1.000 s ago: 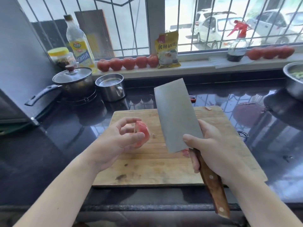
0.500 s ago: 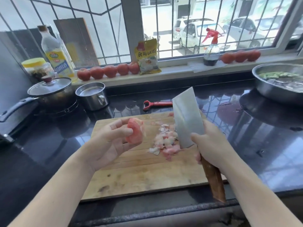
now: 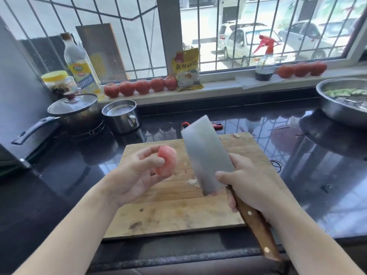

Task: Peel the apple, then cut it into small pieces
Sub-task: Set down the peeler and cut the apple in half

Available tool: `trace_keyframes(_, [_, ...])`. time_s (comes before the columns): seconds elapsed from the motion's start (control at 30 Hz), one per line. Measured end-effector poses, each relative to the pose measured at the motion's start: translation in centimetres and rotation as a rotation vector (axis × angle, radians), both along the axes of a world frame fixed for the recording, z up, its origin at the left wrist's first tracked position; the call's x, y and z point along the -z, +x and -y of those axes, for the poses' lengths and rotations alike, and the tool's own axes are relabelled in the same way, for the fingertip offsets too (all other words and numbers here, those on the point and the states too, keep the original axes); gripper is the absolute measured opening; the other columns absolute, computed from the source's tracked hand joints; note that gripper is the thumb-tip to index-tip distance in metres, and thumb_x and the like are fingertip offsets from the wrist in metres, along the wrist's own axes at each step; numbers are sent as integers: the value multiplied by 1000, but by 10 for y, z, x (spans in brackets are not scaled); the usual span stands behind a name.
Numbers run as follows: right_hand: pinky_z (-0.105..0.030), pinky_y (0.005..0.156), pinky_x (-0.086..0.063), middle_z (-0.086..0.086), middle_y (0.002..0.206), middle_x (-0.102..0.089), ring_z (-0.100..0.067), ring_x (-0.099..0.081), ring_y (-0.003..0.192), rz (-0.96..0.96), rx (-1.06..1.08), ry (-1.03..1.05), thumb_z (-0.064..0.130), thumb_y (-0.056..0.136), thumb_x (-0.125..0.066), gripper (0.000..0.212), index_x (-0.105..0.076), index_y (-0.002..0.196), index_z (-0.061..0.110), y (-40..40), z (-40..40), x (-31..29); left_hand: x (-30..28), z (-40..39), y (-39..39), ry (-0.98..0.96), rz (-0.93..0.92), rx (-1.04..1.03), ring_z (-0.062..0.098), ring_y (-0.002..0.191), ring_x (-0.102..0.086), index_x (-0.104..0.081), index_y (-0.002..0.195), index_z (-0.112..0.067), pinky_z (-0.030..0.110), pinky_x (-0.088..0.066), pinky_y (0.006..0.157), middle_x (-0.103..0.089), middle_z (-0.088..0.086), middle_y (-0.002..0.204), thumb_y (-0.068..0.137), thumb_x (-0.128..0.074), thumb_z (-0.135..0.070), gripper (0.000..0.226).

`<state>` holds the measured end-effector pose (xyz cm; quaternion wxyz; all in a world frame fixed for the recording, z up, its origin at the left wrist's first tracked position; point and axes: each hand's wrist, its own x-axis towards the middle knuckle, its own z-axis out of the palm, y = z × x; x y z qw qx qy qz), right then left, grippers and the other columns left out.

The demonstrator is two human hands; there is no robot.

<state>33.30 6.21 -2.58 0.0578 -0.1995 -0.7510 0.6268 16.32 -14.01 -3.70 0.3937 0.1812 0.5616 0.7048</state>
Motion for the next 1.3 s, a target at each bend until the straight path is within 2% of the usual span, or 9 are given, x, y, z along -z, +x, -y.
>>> trace_keyframes(0.13, [-33, 44, -49, -11, 57, -59, -22, -55, 39, 63, 180, 171, 4, 92, -49, 21, -57, 106, 18, 7, -20, 7, 0, -2, -5, 10, -25, 38, 29, 114, -57, -60, 136, -1, 44, -52, 107, -60, 16, 124, 78, -79, -18, 64])
trace_keyframes(0.33, [-30, 44, -44, -5, 49, -58, -24, -51, 40, -45, -4, 43, 9, 97, -52, 25, -57, 117, 24, 16, -2, -6, -6, -7, 6, -26, 65, -200, 44, 119, -66, -65, 130, -3, 49, -55, 102, -68, 24, 129, 87, -71, -12, 44])
trace_keyframes(0.5, [-25, 40, -45, -10, 47, -55, -21, -52, 35, 116, -227, 110, 8, 96, -45, 31, -47, 122, 24, 1, 32, 13, -31, 35, 14, -158, -260, -451, 24, 105, -74, -66, 127, -17, 42, -53, 102, -72, 13, 120, 74, -75, -12, 55])
trace_keyframes(0.7, [-25, 32, -40, -25, 69, -62, -27, -55, 35, 287, -276, 363, 4, 93, -39, 21, -44, 109, 16, -18, 35, 18, -21, 62, 24, -539, -601, -226, 4, 112, -68, -62, 124, -55, 35, -49, 105, -67, -9, 124, 68, -92, -31, 68])
trace_keyframes(0.8, [-33, 32, -44, -25, 84, -60, -27, -56, 34, 317, -183, 557, 2, 88, -40, 21, -44, 105, 14, -24, -3, 11, -6, 49, 29, -651, -745, -131, -8, 108, -61, -49, 135, -54, 15, -48, 97, -61, -21, 122, 82, -84, -22, 71])
trace_keyframes(0.9, [-39, 40, -53, -22, 69, -67, -32, -62, 39, 380, -116, 624, 6, 80, -39, 31, -47, 108, 20, -28, -36, 5, 4, 28, 31, -698, -825, -89, 2, 115, -57, -44, 144, -47, 5, -43, 82, -54, -20, 123, 86, -77, -24, 71])
trace_keyframes(1.0, [-31, 43, -49, -22, 63, -64, -30, -59, 36, 410, -41, 659, 4, 81, -39, 27, -47, 103, 17, -29, -55, 1, 9, 11, 29, -727, -875, -53, 1, 112, -53, -42, 149, -43, 12, -41, 88, -52, -22, 118, 86, -75, -23, 74])
trace_keyframes(1.13, [-38, 47, -53, -28, 62, -63, -30, -57, 36, 356, -35, 623, 2, 83, -43, 38, -47, 115, 23, -26, -59, -10, 2, -9, 17, -860, -999, 28, 5, 126, -49, -33, 147, -53, 37, -39, 111, -49, -28, 124, 81, -68, -39, 76])
trace_keyframes(1.3, [-38, 52, -49, -20, 50, -60, -27, -54, 39, 233, 51, 479, 5, 90, -51, 17, -54, 106, 11, -14, -59, -33, -5, -24, -12, -941, -1050, 196, 12, 129, -53, -25, 148, -52, 43, -44, 110, -56, -19, 134, 75, -62, -35, 84])
